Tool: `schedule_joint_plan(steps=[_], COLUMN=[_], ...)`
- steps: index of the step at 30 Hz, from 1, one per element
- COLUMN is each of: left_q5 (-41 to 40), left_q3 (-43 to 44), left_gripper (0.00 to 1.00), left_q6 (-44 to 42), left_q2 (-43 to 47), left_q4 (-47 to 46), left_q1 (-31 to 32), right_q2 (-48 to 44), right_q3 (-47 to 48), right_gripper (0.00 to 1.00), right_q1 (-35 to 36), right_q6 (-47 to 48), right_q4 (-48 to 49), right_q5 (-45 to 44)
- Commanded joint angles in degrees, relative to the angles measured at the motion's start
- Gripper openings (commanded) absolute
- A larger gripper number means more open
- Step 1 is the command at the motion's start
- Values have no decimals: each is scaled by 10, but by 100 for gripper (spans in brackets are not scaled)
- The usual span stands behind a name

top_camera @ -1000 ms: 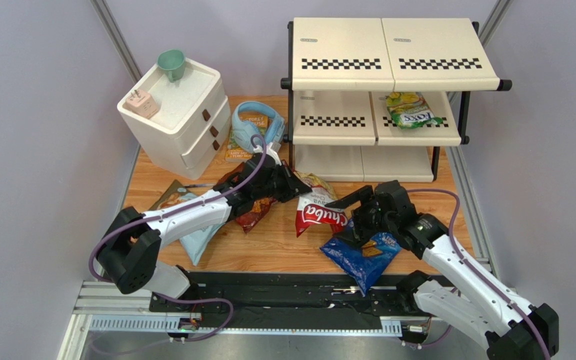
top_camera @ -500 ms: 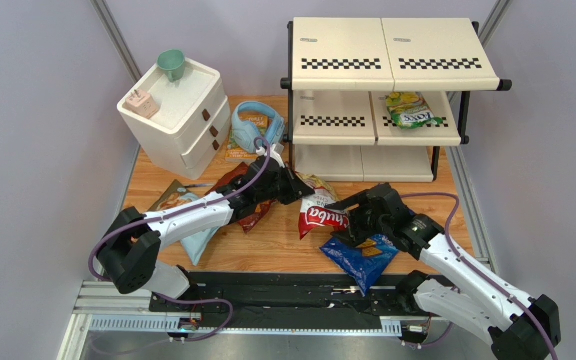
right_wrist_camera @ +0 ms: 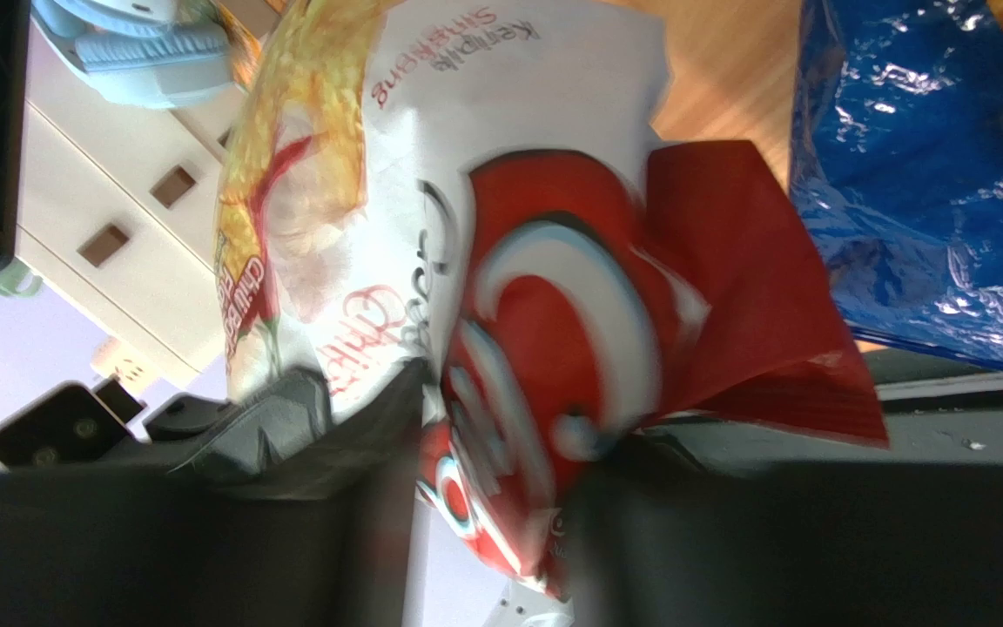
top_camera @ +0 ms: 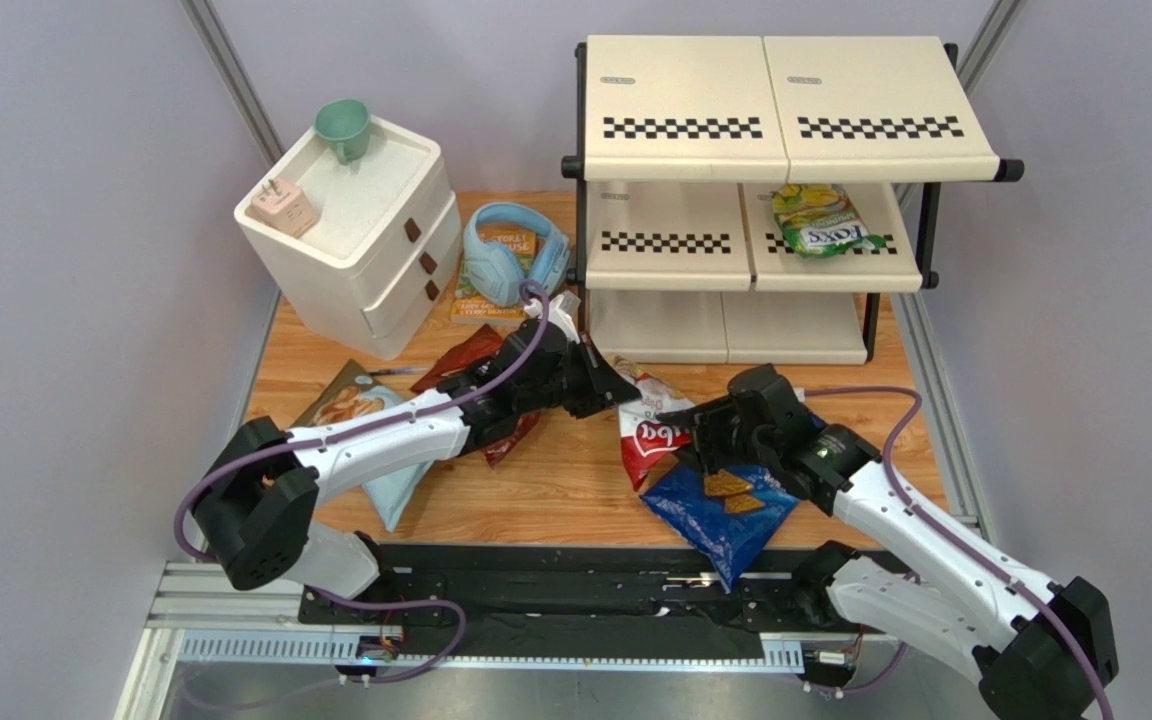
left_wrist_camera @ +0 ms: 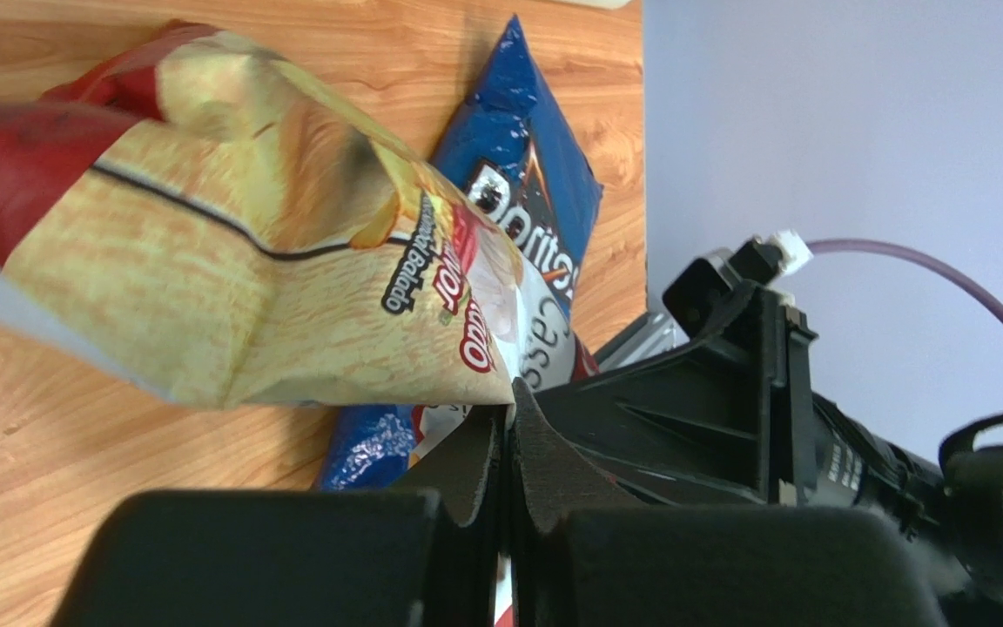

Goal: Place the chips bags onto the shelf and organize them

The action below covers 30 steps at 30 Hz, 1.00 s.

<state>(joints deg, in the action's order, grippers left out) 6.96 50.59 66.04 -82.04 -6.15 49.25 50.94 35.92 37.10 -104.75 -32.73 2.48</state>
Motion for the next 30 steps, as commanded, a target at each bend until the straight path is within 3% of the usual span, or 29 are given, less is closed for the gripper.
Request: schedule_joint_plan(steps=[1,5,9,11,12,14,19,21,25,28,29,30], left_q5=[54,57,66,85,93,107,125,142,159,162,165,166], left_q3=[13,12,20,31,31,21,10,5,-1,5,6,7], left_gripper=[0,0,0,0,0,0,0,0,0,0,0,0], left_q6=[-15,-37,-50,-56,-55,-50,-56,-54,-55,-59,-59,-58], left_q2=[45,64,58,41,36,34,34,32,26,24,22,21], left_q4=[-48,-16,23,36,34,8,-2,-17,-22,-11,-8,0], left_q1=[8,8,7,7,6,6,5,5,3,1,1,0], right_q2=[7,6,17,25,36,50,75,72,71,71,71,71], right_q3=[3,-1,9,25,33,51,45,37,28,27,26,27], right_gripper=[22,9,12,26,47,68,76,74,61,40,17,11], right_q1=[3,3,2,2,2,1,2,2,2,1,1,1], right_q6=[-5,27,75,118,131,155,161,153,149,152,154,158], right_q4=[30,35,10,-3,-8,-20,13,28,39,50,53,54], right_q5=[-23,-24,-24,-41,-42,-37,-14,-13,-20,-20,-20,-21])
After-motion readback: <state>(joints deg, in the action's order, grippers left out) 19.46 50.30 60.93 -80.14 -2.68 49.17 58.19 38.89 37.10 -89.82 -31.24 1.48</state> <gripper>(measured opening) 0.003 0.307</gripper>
